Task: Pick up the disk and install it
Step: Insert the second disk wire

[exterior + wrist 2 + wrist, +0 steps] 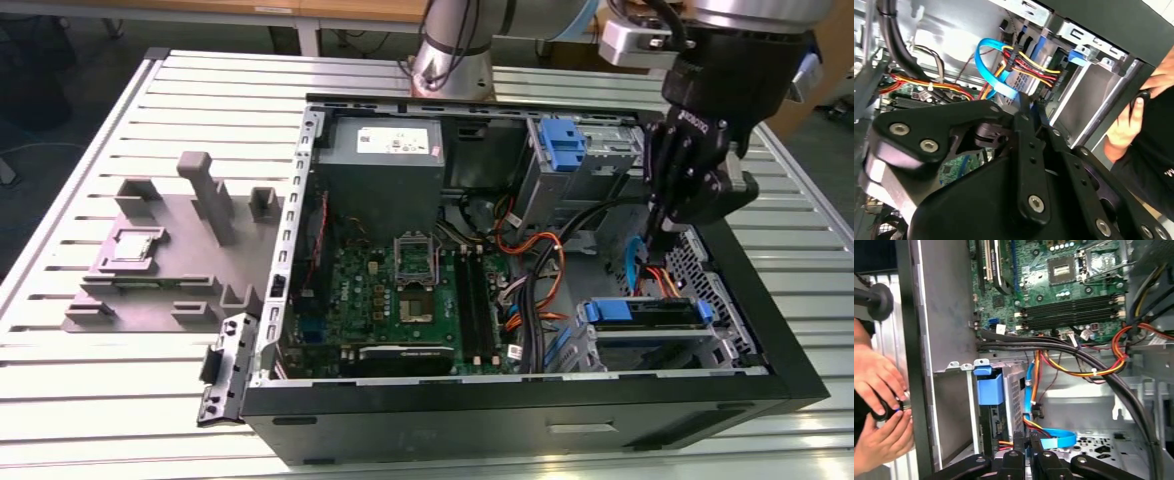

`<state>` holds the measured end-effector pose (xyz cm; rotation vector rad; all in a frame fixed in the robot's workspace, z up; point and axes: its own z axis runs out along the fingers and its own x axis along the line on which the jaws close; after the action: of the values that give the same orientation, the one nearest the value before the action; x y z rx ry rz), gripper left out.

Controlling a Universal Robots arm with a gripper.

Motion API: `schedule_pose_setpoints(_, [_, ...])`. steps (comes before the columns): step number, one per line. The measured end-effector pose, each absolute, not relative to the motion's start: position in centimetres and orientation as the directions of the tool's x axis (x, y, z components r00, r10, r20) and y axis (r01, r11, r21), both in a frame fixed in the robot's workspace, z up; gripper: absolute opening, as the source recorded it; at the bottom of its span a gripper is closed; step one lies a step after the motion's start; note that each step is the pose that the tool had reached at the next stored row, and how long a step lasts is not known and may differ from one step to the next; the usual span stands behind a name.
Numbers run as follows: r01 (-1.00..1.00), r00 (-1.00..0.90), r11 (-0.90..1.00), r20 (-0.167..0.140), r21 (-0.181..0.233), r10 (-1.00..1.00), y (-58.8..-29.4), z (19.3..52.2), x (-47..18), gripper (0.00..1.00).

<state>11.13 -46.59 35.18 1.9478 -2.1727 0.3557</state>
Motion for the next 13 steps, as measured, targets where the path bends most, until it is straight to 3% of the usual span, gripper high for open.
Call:
schedule_pose_setpoints(2, [-0.994, -0.11, 0.101, 0.321, -0.046, -0.941, -46.59, 35.06, 11.13, 0.2])
schedule_pose_setpoints(5, [-0.994, -0.11, 0.101, 0.333, -0.047, -0.936, -46.59, 34.78, 11.14, 0.32])
schedule_pose_setpoints(7, [-0.994, -0.11, 0.1, 0.341, -0.048, -0.933, -46.59, 34.59, 11.14, 0.32])
schedule_pose_setpoints(11, [-0.994, -0.11, 0.1, 0.351, -0.049, -0.93, -46.59, 34.37, 11.14, 0.18])
schedule_pose_setpoints(13, [-0.994, -0.11, 0.1, 0.351, -0.049, -0.93, -46.59, 34.36, 11.14, 0.16])
